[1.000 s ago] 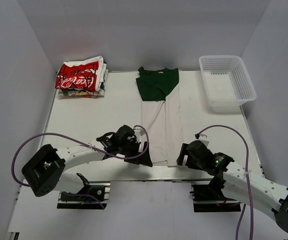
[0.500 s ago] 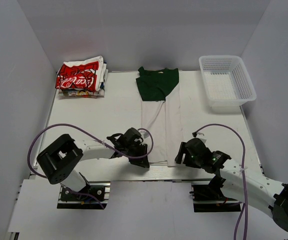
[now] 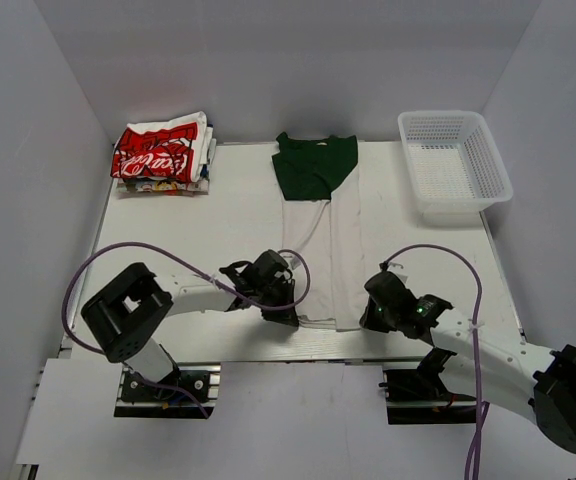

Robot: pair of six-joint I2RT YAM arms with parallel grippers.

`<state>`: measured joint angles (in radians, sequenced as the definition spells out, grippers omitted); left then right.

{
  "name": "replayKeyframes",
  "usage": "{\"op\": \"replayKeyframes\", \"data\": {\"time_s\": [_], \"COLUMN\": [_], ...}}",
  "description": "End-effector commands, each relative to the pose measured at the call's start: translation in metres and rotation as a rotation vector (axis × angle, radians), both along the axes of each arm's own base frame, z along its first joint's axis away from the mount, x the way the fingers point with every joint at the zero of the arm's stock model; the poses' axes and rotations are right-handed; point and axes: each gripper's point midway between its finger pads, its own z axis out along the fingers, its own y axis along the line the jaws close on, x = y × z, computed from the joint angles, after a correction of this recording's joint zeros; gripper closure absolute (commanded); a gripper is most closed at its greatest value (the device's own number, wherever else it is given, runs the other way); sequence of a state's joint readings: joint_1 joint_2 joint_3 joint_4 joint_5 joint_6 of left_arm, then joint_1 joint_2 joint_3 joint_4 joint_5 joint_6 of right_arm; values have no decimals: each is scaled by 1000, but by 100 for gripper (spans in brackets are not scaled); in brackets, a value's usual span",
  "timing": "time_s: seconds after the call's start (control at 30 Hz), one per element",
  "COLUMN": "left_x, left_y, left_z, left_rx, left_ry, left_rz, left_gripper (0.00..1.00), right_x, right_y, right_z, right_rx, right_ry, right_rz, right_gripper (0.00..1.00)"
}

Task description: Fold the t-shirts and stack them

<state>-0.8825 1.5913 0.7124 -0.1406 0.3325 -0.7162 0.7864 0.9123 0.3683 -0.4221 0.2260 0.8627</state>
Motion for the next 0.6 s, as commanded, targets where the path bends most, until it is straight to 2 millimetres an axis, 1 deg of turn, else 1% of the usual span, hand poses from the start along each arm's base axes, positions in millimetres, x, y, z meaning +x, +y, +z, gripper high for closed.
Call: {"op": "replayKeyframes", "data": {"time_s": [0.0,0.03,0.07,0.1,0.13,0.17,0.2,0.23,0.27,0.3,0.33,0.37,0.4,0.43,0.47,0.5,0.53,0.57], "left_x": [30,35,43,46,59,65,70,85,91,97,111,122,127,140,151,158,174,182], "left_y": [3,5,4,5,4,2,2,2,2,1,-1,5,6,4,9,10,12,9], "left_z": [31,44,52,56,65,71,76,87,91,90,101,101,101,105,106,107,110,113], "left_rx": [-16,-31,-35,-37,-31,-34,-30,-19,-8,10,0,28,35,39,49,56,64,55], "left_ry": [-129,-164,-202,-220,-263,-286,-301,-341,-356,-365,-391,-407,-404,-417,-429,-426,-446,-453], "left_rz": [107,137,162,173,208,224,238,270,287,301,331,370,380,403,415,428,433,431], "left_gripper": [100,100,100,100,100,100,100,100,100,100,100,100,100,100,100,100,100,100], "right_x": [32,36,44,53,57,67,74,79,88,95,106,112,120,132,139,145,158,165], "right_y": [18,18,16,20,20,17,19,17,16,12,13,13,7,8,11,7,6,7], "right_z": [37,40,45,59,62,70,79,79,88,93,110,109,114,129,127,129,134,144], "right_rx": [44,42,25,41,37,20,27,12,-4,-22,-15,-38,-62,-49,-59,-66,-80,-60], "right_ry": [-119,-132,-167,-203,-217,-259,-282,-287,-314,-338,-378,-377,-413,-446,-451,-462,-477,-504], "right_rz": [-7,-16,-41,-52,-59,-94,-109,-123,-146,-170,-199,-213,-247,-279,-286,-310,-337,-344], "right_gripper": [100,100,100,100,100,100,100,100,100,100,100,100,100,100,100,100,100,100]}}
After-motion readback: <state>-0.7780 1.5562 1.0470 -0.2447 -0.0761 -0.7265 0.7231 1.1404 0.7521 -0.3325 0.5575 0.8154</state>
